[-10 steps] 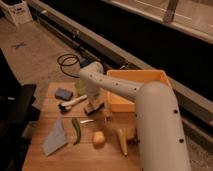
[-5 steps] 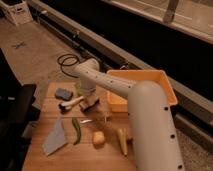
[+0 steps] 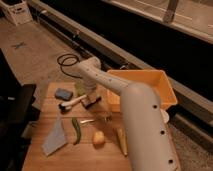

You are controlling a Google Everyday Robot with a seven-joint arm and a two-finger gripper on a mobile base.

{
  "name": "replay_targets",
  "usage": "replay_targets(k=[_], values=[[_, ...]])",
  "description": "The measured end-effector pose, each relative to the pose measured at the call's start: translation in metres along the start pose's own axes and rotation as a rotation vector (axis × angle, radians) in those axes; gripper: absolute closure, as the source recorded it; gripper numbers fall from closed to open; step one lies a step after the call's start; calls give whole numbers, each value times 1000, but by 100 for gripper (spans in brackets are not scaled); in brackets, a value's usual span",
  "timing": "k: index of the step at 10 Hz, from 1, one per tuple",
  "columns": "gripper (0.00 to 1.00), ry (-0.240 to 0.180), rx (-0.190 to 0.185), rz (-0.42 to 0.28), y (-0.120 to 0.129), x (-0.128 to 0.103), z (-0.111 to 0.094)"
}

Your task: Wipe table surface with eraser

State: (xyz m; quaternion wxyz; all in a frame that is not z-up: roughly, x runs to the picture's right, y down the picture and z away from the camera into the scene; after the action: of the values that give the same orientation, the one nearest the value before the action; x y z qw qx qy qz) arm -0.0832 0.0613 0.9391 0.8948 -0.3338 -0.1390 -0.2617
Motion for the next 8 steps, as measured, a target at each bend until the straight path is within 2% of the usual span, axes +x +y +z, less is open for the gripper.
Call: replay_targets(k=[2,4,6,8], values=[[100,10,-17,42,19,9,1],[100,16,-20,71,37,9,1],[100,21,-37,57,41,-9,1],[100,15,-38,4,29,-37,2]])
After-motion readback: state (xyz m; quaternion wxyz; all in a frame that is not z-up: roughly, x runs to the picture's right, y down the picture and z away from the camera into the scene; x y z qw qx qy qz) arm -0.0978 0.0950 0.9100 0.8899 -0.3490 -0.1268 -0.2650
